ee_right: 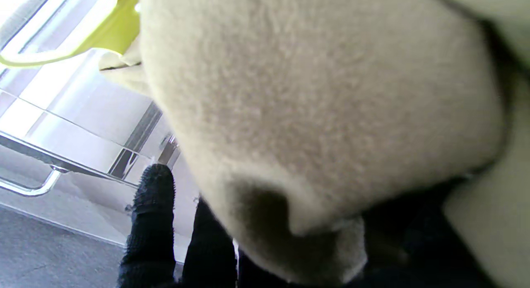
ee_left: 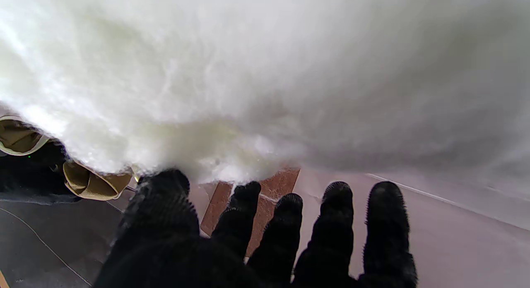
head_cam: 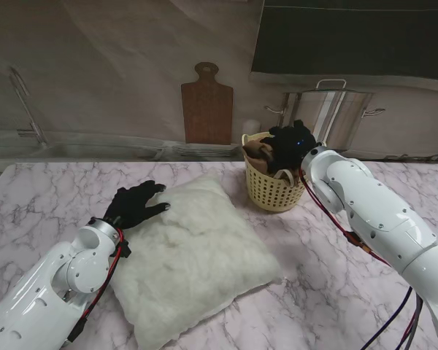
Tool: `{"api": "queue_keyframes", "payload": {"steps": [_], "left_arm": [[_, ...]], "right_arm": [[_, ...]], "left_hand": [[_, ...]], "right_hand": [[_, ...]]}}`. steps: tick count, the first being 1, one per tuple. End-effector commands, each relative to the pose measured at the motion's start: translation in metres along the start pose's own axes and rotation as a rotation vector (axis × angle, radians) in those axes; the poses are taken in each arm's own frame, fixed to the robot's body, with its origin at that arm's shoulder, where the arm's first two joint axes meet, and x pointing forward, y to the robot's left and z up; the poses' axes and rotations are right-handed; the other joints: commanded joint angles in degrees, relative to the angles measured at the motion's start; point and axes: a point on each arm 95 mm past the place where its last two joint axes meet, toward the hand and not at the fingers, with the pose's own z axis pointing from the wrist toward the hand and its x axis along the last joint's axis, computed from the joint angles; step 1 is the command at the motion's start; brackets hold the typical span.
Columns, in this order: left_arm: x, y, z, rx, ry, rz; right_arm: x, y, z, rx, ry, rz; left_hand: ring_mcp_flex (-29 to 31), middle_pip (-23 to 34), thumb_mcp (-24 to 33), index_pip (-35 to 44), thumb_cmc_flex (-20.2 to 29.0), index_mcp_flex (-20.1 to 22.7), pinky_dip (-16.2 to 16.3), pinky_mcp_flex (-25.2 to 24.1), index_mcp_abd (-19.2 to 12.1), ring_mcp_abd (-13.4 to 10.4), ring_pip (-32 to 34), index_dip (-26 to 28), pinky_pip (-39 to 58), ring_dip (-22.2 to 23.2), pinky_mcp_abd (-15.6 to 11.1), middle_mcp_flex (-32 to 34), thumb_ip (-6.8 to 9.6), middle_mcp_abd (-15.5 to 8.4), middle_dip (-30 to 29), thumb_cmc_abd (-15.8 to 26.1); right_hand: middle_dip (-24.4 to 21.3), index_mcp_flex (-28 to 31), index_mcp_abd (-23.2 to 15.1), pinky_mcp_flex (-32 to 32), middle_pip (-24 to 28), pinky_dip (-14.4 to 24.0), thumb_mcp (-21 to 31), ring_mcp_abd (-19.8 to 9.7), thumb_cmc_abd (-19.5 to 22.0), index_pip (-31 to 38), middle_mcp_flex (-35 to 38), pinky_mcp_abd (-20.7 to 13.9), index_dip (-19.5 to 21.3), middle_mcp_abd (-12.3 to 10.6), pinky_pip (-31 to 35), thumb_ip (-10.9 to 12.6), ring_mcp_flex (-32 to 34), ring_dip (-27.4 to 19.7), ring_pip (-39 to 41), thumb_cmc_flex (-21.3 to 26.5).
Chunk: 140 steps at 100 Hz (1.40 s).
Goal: Remove the pillowcase from the pillow and put it in the laundry basket
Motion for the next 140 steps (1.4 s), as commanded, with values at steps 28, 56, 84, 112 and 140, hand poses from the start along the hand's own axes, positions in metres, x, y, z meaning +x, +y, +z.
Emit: {"api": "queue_keyframes", "payload": {"steps": [28,56,84,112,140], "left_arm": [[-0.001,0.003,0.000,-0.017,-0.001,-0.003],[-0.003,0.003,0.000,-0.016,-0.003,-0.003],[-0.003,0.003,0.000,-0.017,-0.002,-0.002],[-0.003,0.003,0.000,-0.018,-0.001,0.001],[-0.005,0.003,0.000,-0.010,-0.007,0.000]], "right_arm": [[-0.003,0.012,-0.003,-0.056,-0.079,-0.047],[-0.012,0.018,-0.007,-0.091,-0.152,-0.075],[-0.018,0.019,-0.009,-0.048,-0.181,-0.087],[-0.020,0.008,-0.006,0.064,-0.188,-0.109],[-0.013,-0.001,-0.025,0.067,-0.123,-0.065]], "left_hand": [[-0.7,-0.6,-0.4,-0.6,0.8,-0.6,0.4,-1.4,0.6,0.1,-0.4,1.0,-30.9,0.7,1.4,-2.2,0.72,0.7,0.4,3.4],[-0.8,-0.6,-0.4,-0.6,0.8,-0.6,0.4,-1.3,0.7,0.2,-0.4,1.0,-31.2,0.7,1.5,-2.2,0.73,0.7,0.4,3.4],[-0.7,-0.6,-0.4,-0.7,0.8,-0.8,0.5,-1.2,0.6,0.1,-0.4,0.9,-31.4,0.7,1.5,-2.2,0.74,0.7,0.4,3.5],[-0.7,-0.6,-0.4,-1.0,0.8,-1.1,0.6,-1.2,0.5,0.1,-0.4,0.7,-31.5,0.7,1.5,-2.1,0.74,0.7,0.4,3.5],[-0.8,-0.7,-0.4,-1.9,0.7,-2.1,0.7,-1.2,0.3,0.1,-0.4,-0.1,-31.6,0.6,1.5,-2.3,0.73,0.7,0.3,3.5]], "right_hand": [[-1.5,-12.1,10.3,-3.7,1.5,-4.1,-11.3,3.1,6.3,-15.5,-10.0,2.6,3.1,3.9,-1.9,3.4,-5.1,-3.4,-2.0,16.4],[-1.0,-11.9,5.4,-3.1,2.8,-5.9,-6.5,2.6,2.6,-19.5,-9.4,2.9,5.6,2.9,-1.7,3.8,-3.7,-4.0,-1.5,25.9],[-1.3,-8.3,4.1,-4.3,2.1,-6.1,3.9,3.3,-2.0,-14.7,-8.6,3.7,6.5,3.4,-2.2,1.5,-4.8,-3.7,-1.3,5.8],[-1.1,-6.7,3.8,-2.5,1.8,-5.5,2.4,3.1,-4.3,-11.6,-5.5,3.7,3.6,2.7,-2.2,2.9,-2.7,-3.8,-1.7,17.1],[-2.2,-10.1,8.5,-5.0,-0.9,-7.4,9.9,3.7,-9.7,-14.0,-6.5,5.1,1.8,2.5,-5.9,-0.9,-4.5,-4.8,-3.7,-11.4]]}}
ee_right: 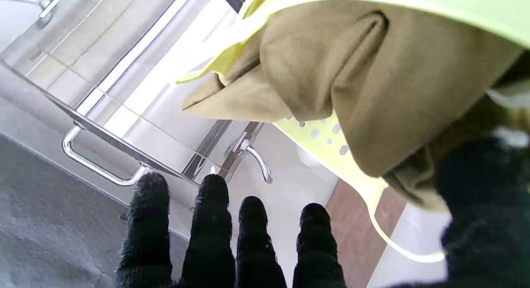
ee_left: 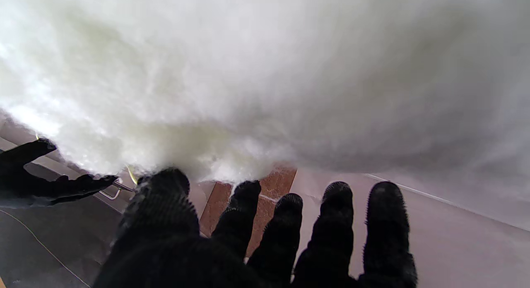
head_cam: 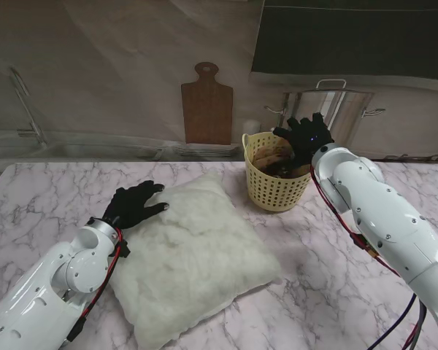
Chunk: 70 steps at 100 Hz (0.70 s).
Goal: Remove the pillowcase from the pillow and put it in the laundry basket
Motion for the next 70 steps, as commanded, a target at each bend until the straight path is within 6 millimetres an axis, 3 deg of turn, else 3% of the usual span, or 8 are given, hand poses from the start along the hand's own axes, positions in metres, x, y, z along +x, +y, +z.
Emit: {"api": "queue_keyframes", "payload": {"steps": [1,21,47,70], "left_arm": [[-0.001,0.002,0.000,-0.012,-0.003,-0.001],[-0.002,0.001,-0.001,-0.003,-0.003,0.002],[-0.002,-0.003,-0.004,0.029,0.013,-0.019],[0.007,-0.018,-0.006,0.115,0.063,-0.125]], "right_arm": [[0.007,-0.008,-0.007,-0.001,0.018,0.034],[0.006,0.013,-0.027,-0.086,0.032,0.136],[0.007,0.046,-0.064,-0.221,0.037,0.303],[0.029,0.059,-0.105,-0.309,0.072,0.507]], "left_hand": [[-0.8,-0.7,-0.4,-1.3,0.7,-2.2,0.6,-1.2,0.2,0.1,-0.4,-0.2,-31.6,0.6,1.5,-2.4,0.73,0.6,0.3,3.5],[-0.8,-0.7,-0.4,-1.8,0.7,-2.7,0.7,-1.1,0.2,0.2,-0.5,-0.9,-31.7,0.6,1.4,-2.6,0.73,0.7,0.2,3.5],[-0.6,-0.6,-0.4,-2.1,0.6,-3.4,1.0,-0.3,0.1,0.1,-0.3,-1.5,-31.0,0.6,1.3,-2.2,0.73,0.5,0.2,3.6],[-0.9,-0.3,-0.4,-2.3,0.6,-4.1,1.7,-0.1,0.3,0.0,-0.4,-2.0,-29.5,0.7,0.8,-1.1,0.74,0.4,0.4,3.8]], "right_hand": [[-0.8,-2.3,2.9,-1.6,-2.0,-1.3,-1.6,2.2,4.1,-1.9,0.0,3.2,-0.9,0.8,-2.0,-1.4,-0.7,-1.5,-2.4,-4.0],[-1.2,-1.6,3.2,-2.4,-2.9,-2.0,-3.4,3.1,9.3,-2.5,0.0,3.8,-0.5,1.1,-3.6,-1.4,-1.7,-2.0,-3.3,-5.5],[-0.7,2.6,1.6,0.1,-2.3,-0.7,-9.6,2.4,13.1,0.0,3.7,3.4,1.3,1.2,-2.0,0.6,1.1,-1.3,-2.2,5.4],[-0.8,6.0,0.5,1.0,-2.3,-0.4,-10.7,2.6,13.9,2.1,7.1,3.5,1.5,0.3,-1.5,1.0,2.6,-1.0,-1.9,7.2]]}}
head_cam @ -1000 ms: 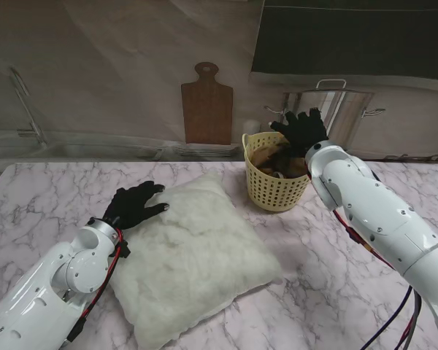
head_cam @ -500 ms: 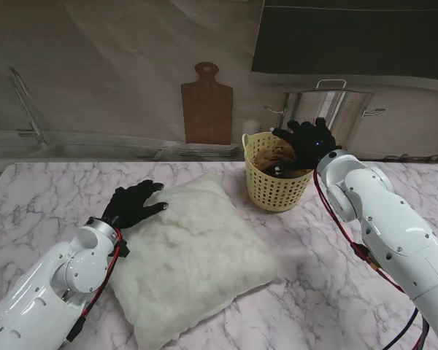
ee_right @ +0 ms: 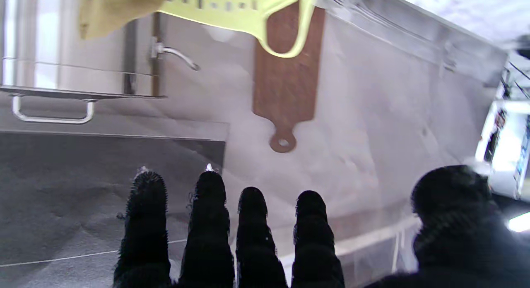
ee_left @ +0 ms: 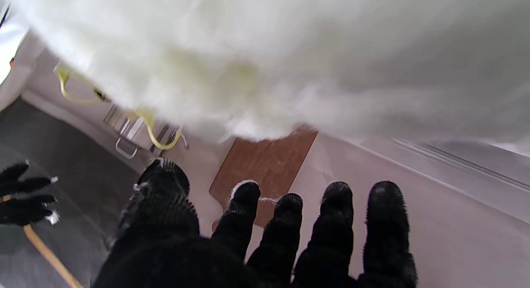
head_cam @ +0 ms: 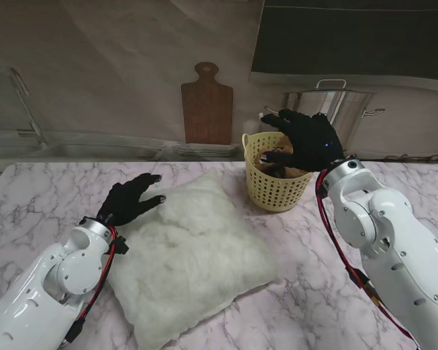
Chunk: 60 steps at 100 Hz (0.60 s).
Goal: Remove the pillowcase from the pillow and put it in the laundry basket
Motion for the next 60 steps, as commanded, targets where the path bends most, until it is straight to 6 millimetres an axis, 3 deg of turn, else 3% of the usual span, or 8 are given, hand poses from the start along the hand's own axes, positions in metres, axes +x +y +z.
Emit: {"api": "queue_keyframes", "payload": {"steps": [1,10,27,41,60], "left_arm": [[0.010,-0.005,0.002,0.030,0.019,-0.030],[0.015,-0.005,0.003,0.081,0.048,-0.094],[0.032,0.003,0.003,0.185,0.127,-0.280],[0.044,0.008,-0.003,0.223,0.155,-0.342],[0.047,0.018,-0.004,0.191,0.154,-0.415]], "right_arm": [[0.015,-0.009,-0.011,0.005,0.016,0.012],[0.026,-0.015,-0.027,-0.024,0.021,0.080],[0.045,-0.038,-0.048,-0.059,0.041,0.252],[0.058,-0.063,-0.062,-0.053,0.021,0.344],[0.062,-0.098,-0.079,-0.031,-0.059,0.402]], "left_hand": [[-1.0,-0.3,-0.3,-1.2,0.7,-2.2,1.4,-0.2,0.2,-0.1,-0.5,-1.3,-29.4,0.7,0.7,-1.1,0.75,0.4,0.5,3.8],[-0.9,-0.2,-0.3,-1.1,0.8,-2.1,1.6,0.0,-0.1,-0.4,-0.3,-1.3,-28.9,0.7,0.6,-0.8,0.75,0.1,0.6,3.9],[1.6,3.0,-0.4,1.8,2.4,3.1,2.7,0.5,-1.7,-1.3,1.2,-0.2,-25.0,1.9,0.2,5.6,0.76,-1.2,3.7,4.1],[4.2,5.7,-0.4,2.9,2.8,5.0,3.7,0.9,-1.1,-1.7,3.3,1.0,-20.5,4.4,-0.2,8.1,0.85,-1.3,8.3,4.1],[5.6,10.8,-0.4,2.4,2.9,4.4,5.5,1.0,-0.8,-1.7,9.0,1.2,-13.9,14.0,-1.6,7.3,0.91,-1.3,17.2,4.1]], "right_hand": [[-0.1,0.8,-0.8,0.0,-0.9,0.4,-1.5,1.0,2.0,0.5,1.2,2.1,0.4,0.1,0.4,1.1,0.5,-0.1,-0.5,2.3],[-0.5,1.7,-1.4,0.0,-1.9,0.3,-2.3,1.1,2.0,1.1,2.6,2.3,-0.2,-0.7,0.1,1.2,0.9,0.0,-0.6,2.9],[-0.6,2.1,-1.3,0.6,-2.3,0.3,-2.7,1.4,2.2,1.8,4.1,2.4,-0.5,-2.6,0.1,1.3,2.1,0.1,-0.4,3.7],[-0.4,1.4,-0.1,0.6,-2.3,0.3,-3.0,0.7,2.5,2.3,3.3,1.9,-0.6,-1.5,0.1,1.5,2.0,0.2,-0.4,4.5],[0.5,0.3,1.3,0.6,-0.8,0.4,-4.0,0.4,3.4,3.1,2.2,1.3,-0.6,-0.3,0.0,1.7,1.7,0.4,-0.3,5.4]]}}
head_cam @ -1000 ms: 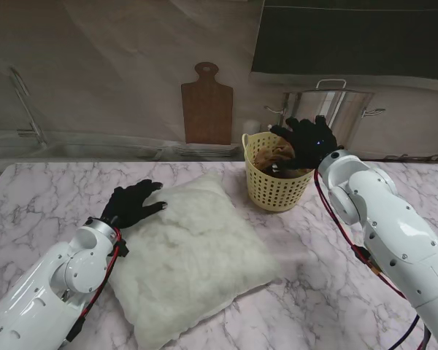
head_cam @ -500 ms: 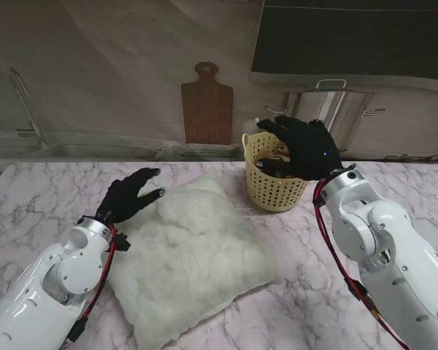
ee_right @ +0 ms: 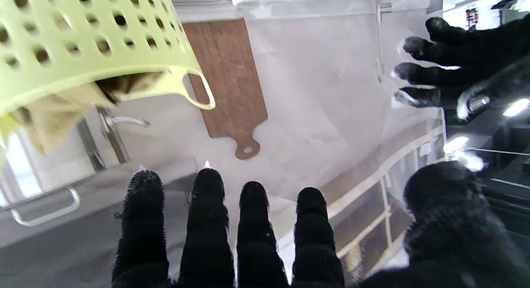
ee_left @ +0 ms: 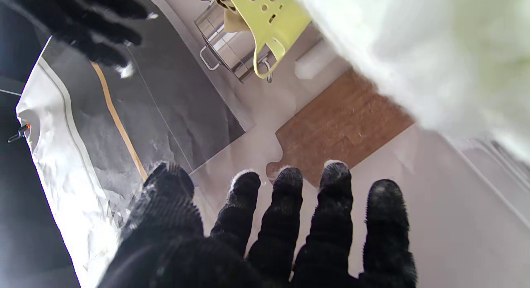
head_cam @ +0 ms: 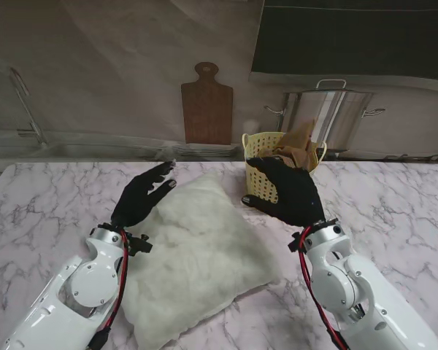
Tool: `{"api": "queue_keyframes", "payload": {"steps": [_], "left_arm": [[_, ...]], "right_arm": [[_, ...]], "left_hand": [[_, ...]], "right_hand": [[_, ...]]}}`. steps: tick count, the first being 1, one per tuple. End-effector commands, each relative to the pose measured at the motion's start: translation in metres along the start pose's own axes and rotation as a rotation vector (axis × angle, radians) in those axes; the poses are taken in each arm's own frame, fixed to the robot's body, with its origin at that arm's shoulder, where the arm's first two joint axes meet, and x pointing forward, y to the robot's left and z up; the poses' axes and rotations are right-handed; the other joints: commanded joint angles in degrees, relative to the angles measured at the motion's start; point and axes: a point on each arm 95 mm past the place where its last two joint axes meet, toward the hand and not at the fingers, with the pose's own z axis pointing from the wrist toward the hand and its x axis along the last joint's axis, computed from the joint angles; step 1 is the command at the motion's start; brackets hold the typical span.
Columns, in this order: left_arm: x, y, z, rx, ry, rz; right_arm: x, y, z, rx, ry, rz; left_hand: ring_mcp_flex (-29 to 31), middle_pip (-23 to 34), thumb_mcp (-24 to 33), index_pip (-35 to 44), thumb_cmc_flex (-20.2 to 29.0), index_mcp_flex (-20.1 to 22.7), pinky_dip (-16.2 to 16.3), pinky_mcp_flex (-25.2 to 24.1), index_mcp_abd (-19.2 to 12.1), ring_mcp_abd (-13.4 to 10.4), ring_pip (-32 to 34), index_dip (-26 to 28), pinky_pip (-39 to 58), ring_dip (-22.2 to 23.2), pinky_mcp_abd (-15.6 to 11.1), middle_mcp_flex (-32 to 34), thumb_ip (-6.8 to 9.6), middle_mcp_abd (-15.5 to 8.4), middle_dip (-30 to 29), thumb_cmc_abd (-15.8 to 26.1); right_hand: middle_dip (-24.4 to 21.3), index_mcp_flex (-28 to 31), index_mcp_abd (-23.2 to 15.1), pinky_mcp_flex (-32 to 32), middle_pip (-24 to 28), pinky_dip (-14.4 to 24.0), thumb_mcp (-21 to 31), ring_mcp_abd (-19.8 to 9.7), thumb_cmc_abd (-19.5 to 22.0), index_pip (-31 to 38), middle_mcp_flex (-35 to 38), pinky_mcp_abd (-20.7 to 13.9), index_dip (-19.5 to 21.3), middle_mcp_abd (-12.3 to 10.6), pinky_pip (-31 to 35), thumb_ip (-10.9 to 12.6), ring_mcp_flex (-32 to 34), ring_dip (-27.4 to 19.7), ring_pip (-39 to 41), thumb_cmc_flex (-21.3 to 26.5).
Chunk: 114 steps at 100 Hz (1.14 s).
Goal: Remove the pillowcase from the pillow and put it in the laundry basket
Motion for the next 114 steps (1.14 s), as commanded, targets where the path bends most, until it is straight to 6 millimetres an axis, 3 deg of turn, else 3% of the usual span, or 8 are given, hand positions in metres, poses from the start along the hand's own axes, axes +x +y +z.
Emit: {"api": "queue_keyframes", "payload": {"steps": [1,8,12,19,30,59,114], "left_arm": [[-0.001,0.010,-0.001,-0.043,-0.007,-0.016],[-0.004,0.015,-0.001,-0.052,-0.012,-0.022],[-0.007,0.016,-0.001,-0.062,-0.021,-0.028],[-0.012,0.020,-0.003,-0.090,-0.037,-0.038],[-0.021,0.024,-0.004,-0.127,-0.065,-0.039],[-0.027,0.035,-0.003,-0.169,-0.096,-0.032],[-0.033,0.029,0.001,-0.173,-0.106,0.008]], "right_arm": [[-0.007,-0.024,-0.013,0.060,-0.062,0.055],[-0.012,-0.032,-0.018,0.068,-0.094,0.077],[-0.015,-0.036,-0.021,0.073,-0.109,0.082],[-0.022,-0.040,-0.025,0.084,-0.120,0.047],[-0.032,-0.045,-0.031,0.108,-0.144,0.016],[-0.049,-0.045,-0.036,0.073,-0.182,0.048],[-0.050,-0.053,-0.026,0.097,-0.176,0.103]], "left_hand": [[0.5,1.9,-0.4,0.0,1.4,0.2,1.8,0.0,-0.1,-1.3,1.8,0.6,-13.8,3.7,-1.6,-0.8,0.90,-0.8,3.3,2.7],[0.0,1.3,-0.5,-0.2,1.2,-0.3,1.9,0.1,-0.5,-1.8,1.6,0.6,-13.3,4.2,-1.9,-2.2,0.90,-0.8,3.4,2.9],[-0.2,-1.5,-0.4,-0.4,0.9,-0.8,1.4,-0.2,-0.5,-1.7,-0.5,0.5,-13.9,3.2,-2.1,-2.9,0.88,-0.6,0.2,2.8],[-1.1,-7.3,-0.4,-1.2,0.7,-1.6,-1.8,-0.5,-0.8,-2.5,-5.5,-0.3,-18.5,-3.2,-1.7,-5.6,0.87,-1.0,-8.7,2.9],[-2.4,-9.7,-0.4,-2.2,0.5,-2.8,-3.7,-0.4,-1.0,-2.4,-8.0,-1.3,-21.7,-7.8,-1.4,-7.6,0.84,-0.8,-13.1,2.8],[-3.3,-7.7,-0.4,-2.5,0.6,-4.3,-3.1,-1.3,0.3,-1.6,-6.3,-1.7,-22.2,-7.2,-0.7,-6.8,0.91,-0.9,-12.1,3.6],[-3.8,-8.3,-0.5,-2.9,0.5,-5.5,-2.4,-1.4,0.7,-1.3,-6.4,-2.0,-22.8,-7.2,-0.6,-7.4,0.90,-0.5,-11.8,3.8]], "right_hand": [[0.5,-0.4,1.7,0.0,0.2,0.4,-1.3,-0.5,2.8,1.0,-1.4,-0.1,-0.6,0.5,0.0,1.3,0.2,0.4,-0.3,1.9],[0.7,-0.6,1.9,-0.1,0.7,0.5,-1.6,-0.6,3.2,1.2,-1.8,-0.4,-0.6,0.7,0.1,1.3,0.0,0.5,-0.2,1.9],[0.8,-0.7,2.0,-0.3,0.8,0.5,-1.7,-0.5,3.4,1.3,-2.0,-0.5,-0.6,0.7,0.0,1.3,-0.1,0.5,-0.3,2.0],[0.9,-1.0,2.0,-0.4,1.2,0.6,-2.2,-0.7,3.9,1.3,-2.1,-0.7,-0.6,0.6,-0.1,1.3,-0.3,0.6,-0.2,2.1],[1.1,-1.1,2.1,-0.1,1.6,0.8,-2.7,-0.8,4.3,1.6,-2.3,-0.7,-0.5,0.5,0.0,1.3,-0.1,0.7,-0.1,2.3],[1.1,-1.1,2.2,0.1,1.9,1.2,-3.6,-0.8,4.6,1.9,-2.6,-1.1,-0.5,0.7,0.4,1.4,-0.2,0.8,0.0,2.9],[1.1,-1.1,2.3,0.3,1.9,1.5,-4.4,-0.7,4.8,2.1,-2.7,-1.4,-0.8,0.9,0.6,1.6,-0.3,0.8,0.1,3.5]]}}
